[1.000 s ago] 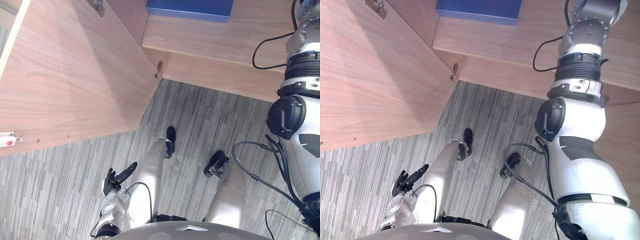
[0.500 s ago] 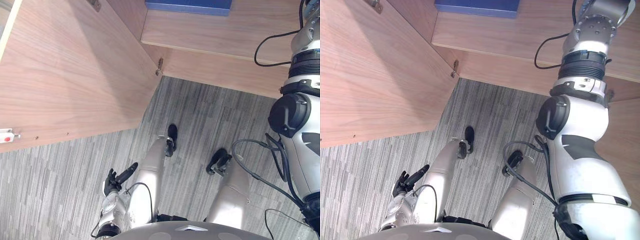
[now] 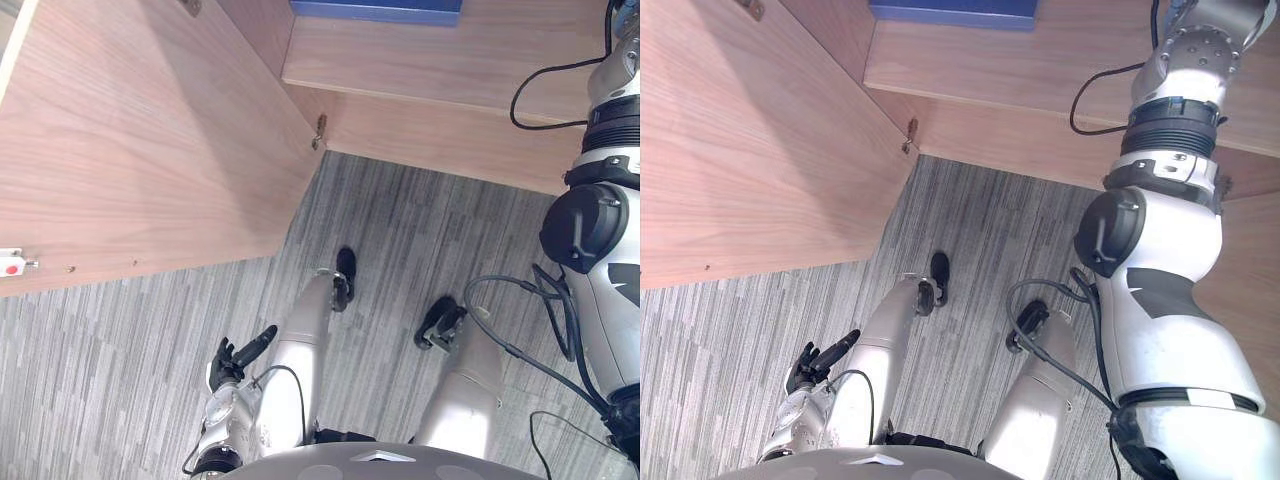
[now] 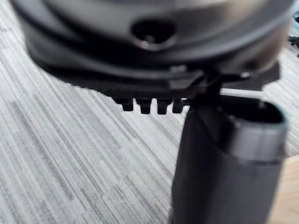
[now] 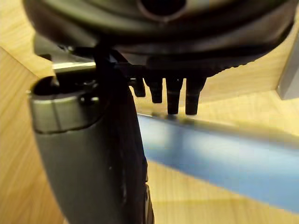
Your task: Walk over to the cabinet, pick up the folder, carry it to the office cabinet, place the folder inside the office cabinet, then close the office cabinet door
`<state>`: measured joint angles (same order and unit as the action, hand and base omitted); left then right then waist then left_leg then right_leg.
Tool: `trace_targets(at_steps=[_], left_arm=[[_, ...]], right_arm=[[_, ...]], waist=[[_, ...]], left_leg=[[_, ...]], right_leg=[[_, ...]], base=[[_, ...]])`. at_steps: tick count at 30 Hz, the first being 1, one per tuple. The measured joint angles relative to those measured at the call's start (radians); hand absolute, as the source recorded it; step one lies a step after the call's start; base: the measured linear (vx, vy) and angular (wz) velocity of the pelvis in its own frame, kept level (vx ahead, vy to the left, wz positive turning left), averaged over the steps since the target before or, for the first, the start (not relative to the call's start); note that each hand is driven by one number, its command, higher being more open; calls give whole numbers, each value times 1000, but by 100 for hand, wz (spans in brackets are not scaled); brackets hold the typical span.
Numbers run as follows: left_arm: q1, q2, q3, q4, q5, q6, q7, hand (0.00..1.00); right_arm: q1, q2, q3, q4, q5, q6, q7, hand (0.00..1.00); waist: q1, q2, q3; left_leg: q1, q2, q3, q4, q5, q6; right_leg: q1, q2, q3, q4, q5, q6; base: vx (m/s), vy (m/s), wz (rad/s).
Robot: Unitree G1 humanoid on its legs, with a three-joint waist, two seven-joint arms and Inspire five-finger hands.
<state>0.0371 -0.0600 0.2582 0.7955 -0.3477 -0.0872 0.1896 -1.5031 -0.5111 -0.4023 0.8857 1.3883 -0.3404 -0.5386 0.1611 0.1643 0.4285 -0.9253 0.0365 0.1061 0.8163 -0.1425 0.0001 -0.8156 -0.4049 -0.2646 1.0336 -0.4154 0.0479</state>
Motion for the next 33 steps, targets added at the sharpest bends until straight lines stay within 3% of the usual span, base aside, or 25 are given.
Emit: trace_targets(at_steps=[13,21,27,33], left_arm=[[-2,1,-2,0,0,1,-3,100],[-3,10,-15,-2,0,2,-6,100],[-2,25,-15,-1,0,1,-20,100],[3,48,-14,3,3,3,-74,100]], right_arm=[[88,10,-1,22,2,11,-1,100],[135,48,-23,54,-1,58,1,100],[185,46,-10,95,-129,200,70,100],[260,3,80,184,-445,386,239,100]], waist=[[-5,0,0],[-11,-2,1],[-21,-26,-5],[-31,-56,-15]], left_leg=[[-5,-8,3,-4,7,-3],[17,-9,18,-33,19,-3],[45,-7,28,-73,33,-2],[66,-6,34,-89,35,0]], right_leg=[[-17,-10,9,16,-4,1],[-13,-12,19,7,0,0],[5,-5,19,-29,18,-1],[24,0,20,-54,29,4]], base=[[-1,29,1],[6,16,-2],[16,45,-4],[21,53,-4]])
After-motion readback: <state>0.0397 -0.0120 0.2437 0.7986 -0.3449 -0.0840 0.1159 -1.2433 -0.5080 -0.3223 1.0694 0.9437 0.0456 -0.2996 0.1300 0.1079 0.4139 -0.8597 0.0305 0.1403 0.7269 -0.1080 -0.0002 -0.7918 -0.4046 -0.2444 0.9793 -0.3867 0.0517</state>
